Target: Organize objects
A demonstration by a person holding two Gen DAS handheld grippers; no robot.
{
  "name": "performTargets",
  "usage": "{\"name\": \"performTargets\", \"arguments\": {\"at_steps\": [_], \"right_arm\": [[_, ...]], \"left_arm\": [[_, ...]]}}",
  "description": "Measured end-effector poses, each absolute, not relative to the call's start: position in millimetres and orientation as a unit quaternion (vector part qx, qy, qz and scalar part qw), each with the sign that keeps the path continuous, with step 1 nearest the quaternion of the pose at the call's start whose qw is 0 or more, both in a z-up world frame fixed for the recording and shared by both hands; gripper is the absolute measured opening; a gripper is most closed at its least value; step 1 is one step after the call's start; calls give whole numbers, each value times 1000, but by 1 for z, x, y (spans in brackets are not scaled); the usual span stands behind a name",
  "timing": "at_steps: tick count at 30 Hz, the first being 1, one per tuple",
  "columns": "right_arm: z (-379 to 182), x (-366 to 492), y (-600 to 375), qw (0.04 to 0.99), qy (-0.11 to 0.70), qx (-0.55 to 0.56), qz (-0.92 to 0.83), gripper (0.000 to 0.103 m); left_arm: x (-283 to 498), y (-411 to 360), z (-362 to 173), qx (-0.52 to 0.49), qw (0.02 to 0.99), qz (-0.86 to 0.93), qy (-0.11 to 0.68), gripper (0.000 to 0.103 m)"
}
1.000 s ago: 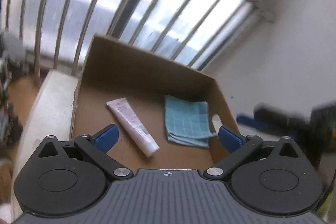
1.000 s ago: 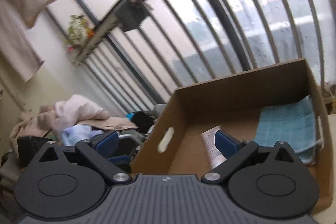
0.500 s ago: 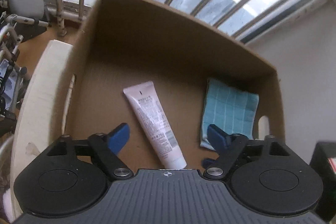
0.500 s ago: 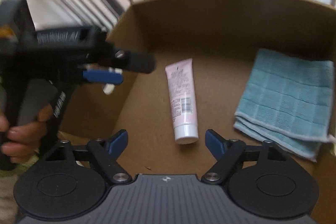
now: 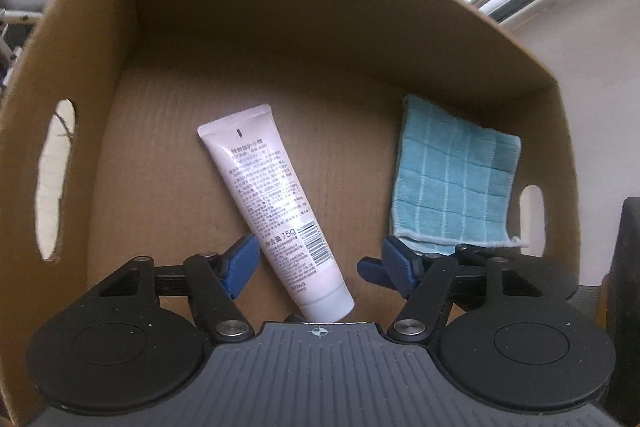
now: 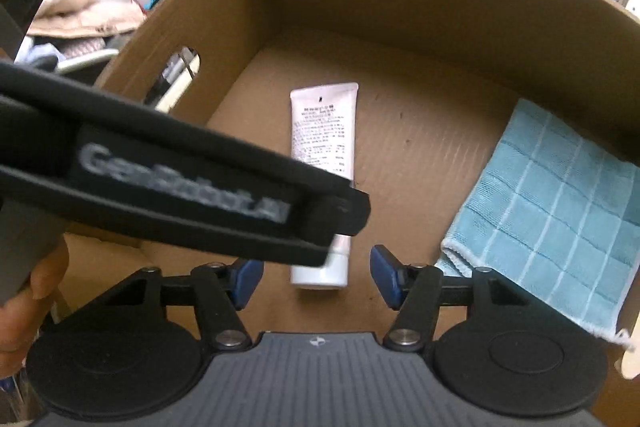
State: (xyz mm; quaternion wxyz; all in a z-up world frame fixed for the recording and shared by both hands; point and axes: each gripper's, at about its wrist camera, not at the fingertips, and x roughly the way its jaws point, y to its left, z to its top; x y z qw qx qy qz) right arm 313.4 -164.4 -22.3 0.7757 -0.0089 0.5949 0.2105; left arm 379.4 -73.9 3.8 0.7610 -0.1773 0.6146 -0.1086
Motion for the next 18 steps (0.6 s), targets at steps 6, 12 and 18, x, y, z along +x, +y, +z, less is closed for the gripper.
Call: {"name": "performTargets", "arguments": {"at_steps": [6, 12, 18], "right_arm": [[-33, 318, -158, 754, 616, -42, 222, 42], [-34, 320, -160, 754, 616, -43, 225, 37], [-29, 327, -170, 766, 607, -25, 211, 36]], "left_arm": [[387, -75, -9, -182, 745, -97, 634, 68], [393, -69, -15, -204, 738, -88, 637, 69], [399, -63, -16, -220, 738, -80, 633, 70]]}}
